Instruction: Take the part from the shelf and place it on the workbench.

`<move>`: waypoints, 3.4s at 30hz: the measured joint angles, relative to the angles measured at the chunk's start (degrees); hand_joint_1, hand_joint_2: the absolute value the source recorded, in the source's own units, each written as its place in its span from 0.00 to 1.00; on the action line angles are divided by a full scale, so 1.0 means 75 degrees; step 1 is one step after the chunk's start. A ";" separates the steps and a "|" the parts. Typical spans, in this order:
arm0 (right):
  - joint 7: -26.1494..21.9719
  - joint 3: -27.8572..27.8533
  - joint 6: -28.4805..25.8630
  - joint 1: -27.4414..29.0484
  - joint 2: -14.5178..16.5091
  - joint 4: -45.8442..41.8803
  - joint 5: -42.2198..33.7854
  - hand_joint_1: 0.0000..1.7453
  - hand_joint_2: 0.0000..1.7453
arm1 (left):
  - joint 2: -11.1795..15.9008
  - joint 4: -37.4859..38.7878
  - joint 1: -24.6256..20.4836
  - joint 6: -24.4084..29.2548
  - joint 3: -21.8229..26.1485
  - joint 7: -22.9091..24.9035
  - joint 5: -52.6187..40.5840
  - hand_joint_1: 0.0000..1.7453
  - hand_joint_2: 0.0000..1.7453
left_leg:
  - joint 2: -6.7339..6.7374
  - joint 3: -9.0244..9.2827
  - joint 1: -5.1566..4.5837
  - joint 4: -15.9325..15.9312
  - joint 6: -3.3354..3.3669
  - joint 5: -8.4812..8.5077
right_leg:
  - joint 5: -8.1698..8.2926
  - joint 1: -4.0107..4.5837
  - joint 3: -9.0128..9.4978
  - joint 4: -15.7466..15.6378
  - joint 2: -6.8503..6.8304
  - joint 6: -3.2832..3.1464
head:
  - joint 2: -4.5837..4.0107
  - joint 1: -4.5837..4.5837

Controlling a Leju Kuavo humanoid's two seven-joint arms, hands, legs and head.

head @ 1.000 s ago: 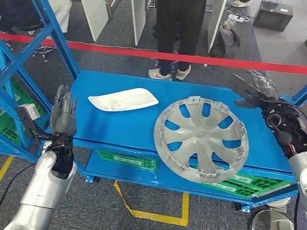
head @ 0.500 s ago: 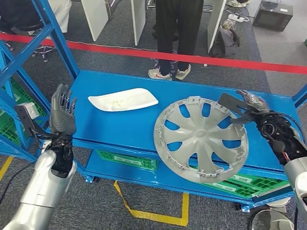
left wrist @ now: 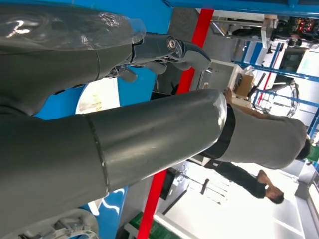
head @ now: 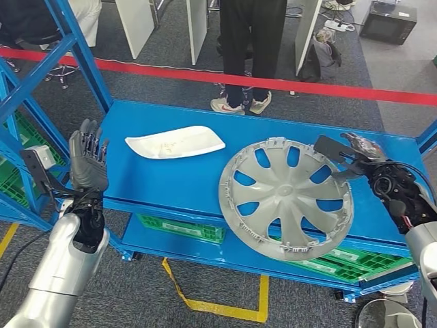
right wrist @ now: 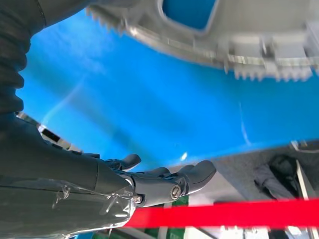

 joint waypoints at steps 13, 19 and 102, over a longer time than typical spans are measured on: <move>-0.0063 0.0001 0.0017 -0.0217 0.0001 0.0272 0.0011 0.00 1.00 | 0.0006 0.0000 0.0015 0.0116 0.0000 0.0000 0.0010 0.00 0.00 | -0.0001 0.0001 0.0000 0.0000 0.0000 0.0000 | 0.0000 0.0000 0.0006 0.0000 -0.0004 0.0000 | 0.0000 0.0004; 0.0001 0.0001 0.0140 -0.0213 0.0037 0.0348 0.0032 0.00 1.00 | 0.0007 -0.0004 0.0021 0.0202 0.0000 0.0020 0.0010 0.00 0.00 | -0.0001 0.0001 0.0000 0.0000 0.0000 0.0000 | 0.0000 0.0001 0.0006 0.0000 -0.0003 0.0000 | 0.0000 0.0001; 0.0380 0.0072 -0.0482 0.0112 0.0333 0.0697 0.0665 0.00 1.00 | -0.0067 -0.0149 -0.0069 0.0152 -0.0004 0.0117 0.0012 0.00 0.00 | 0.0001 0.0022 0.0001 -0.0001 0.0000 0.0000 | -0.0001 0.0003 0.0017 -0.0001 0.0000 0.0000 | 0.0000 -0.0001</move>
